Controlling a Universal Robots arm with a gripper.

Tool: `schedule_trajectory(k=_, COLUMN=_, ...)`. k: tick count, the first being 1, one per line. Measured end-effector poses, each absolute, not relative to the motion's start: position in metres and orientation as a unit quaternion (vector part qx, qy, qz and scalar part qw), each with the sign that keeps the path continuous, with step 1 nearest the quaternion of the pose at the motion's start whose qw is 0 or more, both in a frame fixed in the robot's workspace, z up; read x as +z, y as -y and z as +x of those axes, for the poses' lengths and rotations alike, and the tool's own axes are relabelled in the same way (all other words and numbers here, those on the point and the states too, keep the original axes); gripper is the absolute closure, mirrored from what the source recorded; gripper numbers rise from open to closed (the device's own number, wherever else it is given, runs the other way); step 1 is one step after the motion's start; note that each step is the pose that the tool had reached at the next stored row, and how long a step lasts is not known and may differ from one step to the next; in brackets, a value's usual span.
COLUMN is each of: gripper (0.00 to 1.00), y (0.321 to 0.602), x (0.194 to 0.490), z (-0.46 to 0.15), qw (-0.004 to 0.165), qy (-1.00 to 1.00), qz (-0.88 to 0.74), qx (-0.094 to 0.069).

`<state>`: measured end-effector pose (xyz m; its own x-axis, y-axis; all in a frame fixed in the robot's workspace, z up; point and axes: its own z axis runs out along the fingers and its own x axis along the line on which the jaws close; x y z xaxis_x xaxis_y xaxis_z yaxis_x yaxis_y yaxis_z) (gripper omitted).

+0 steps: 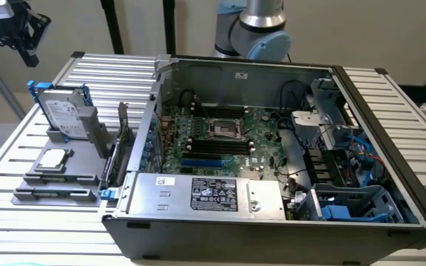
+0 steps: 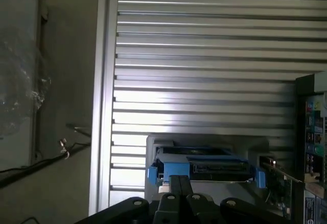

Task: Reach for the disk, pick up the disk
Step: 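Reach for the disk, then pick up the disk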

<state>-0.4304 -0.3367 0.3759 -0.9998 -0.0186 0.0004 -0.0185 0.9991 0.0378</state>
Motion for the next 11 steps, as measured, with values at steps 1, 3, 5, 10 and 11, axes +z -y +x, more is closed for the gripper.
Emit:
schedule_trajectory(k=1, gripper=0.89, y=0.3358, x=0.3760, z=-0.4310, qw=0.000, qy=1.000, qz=0.009, qx=-0.019)
schedule_trajectory(k=3, gripper=0.89, y=0.3359, x=0.3760, z=-0.4310, qw=0.000, qy=1.000, qz=0.009, qx=-0.019)
schedule_trajectory(k=5, gripper=0.89, y=0.3359, x=0.3759, z=-0.4310, qw=0.000, qy=1.000, qz=0.009, qx=-0.019)
schedule_trajectory(k=10, gripper=0.89, y=0.3359, x=0.3760, z=-0.4310, qw=0.000, qy=1.000, qz=0.009, qx=-0.019)
schedule_trajectory(k=11, gripper=0.89, y=0.3359, x=0.3759, z=-0.4310, qw=0.000, qy=1.000, qz=0.009, qx=-0.019)
